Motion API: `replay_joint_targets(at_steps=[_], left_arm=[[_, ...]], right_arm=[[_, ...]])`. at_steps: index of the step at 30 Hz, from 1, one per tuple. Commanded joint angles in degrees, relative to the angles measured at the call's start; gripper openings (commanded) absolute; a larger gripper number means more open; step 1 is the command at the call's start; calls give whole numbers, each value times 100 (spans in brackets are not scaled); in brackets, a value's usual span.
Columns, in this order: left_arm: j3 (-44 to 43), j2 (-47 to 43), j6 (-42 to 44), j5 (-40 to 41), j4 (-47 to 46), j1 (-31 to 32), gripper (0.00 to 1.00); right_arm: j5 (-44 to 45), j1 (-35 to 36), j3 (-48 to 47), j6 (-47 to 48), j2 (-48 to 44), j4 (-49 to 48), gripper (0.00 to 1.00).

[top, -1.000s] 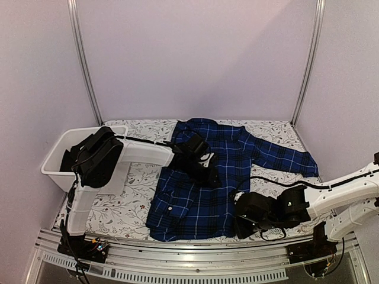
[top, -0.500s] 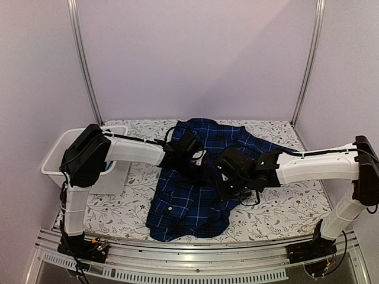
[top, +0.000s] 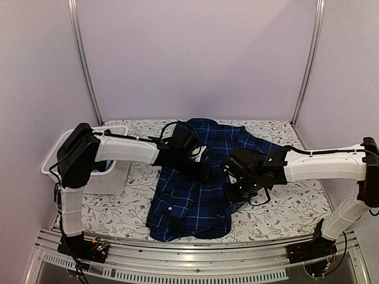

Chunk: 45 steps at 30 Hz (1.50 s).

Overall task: Fold and stack the long sleeve shirts
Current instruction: Adjust the corner of the shirt at the corner of the board.

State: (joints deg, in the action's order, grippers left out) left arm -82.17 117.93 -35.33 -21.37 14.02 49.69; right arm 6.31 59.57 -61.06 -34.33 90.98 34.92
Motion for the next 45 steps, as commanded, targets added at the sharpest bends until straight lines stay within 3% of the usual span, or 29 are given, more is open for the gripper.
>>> replay_joint_targets(at_steps=[1, 12, 18, 31, 36, 41, 45], left_arm=[[-158, 311, 193, -406, -132, 323, 36], [-115, 836, 182, -649, -285, 559, 35], [-108, 998, 246, -605, -127, 533, 35], [166, 206, 330, -267, -397, 484, 40], [261, -156, 560, -381, -458, 638, 43], [130, 2, 564, -528, -532, 840, 43], [-136, 248, 501, -673, -595, 989, 43]], right_arm=[[-514, 2, 278, -321, -688, 1010, 1], [-1269, 28, 959, -739, -1274, 1579, 2], [-831, 28, 278, -639, -1311, 2262, 4], [-254, -357, -510, 157, 296, 1184, 6], [-386, -358, 126, -61, -397, 1241, 36], [-1203, -322, 1524, -773, -1650, 781, 64], [-1733, -304, 2276, -1292, -2410, -56, 77]])
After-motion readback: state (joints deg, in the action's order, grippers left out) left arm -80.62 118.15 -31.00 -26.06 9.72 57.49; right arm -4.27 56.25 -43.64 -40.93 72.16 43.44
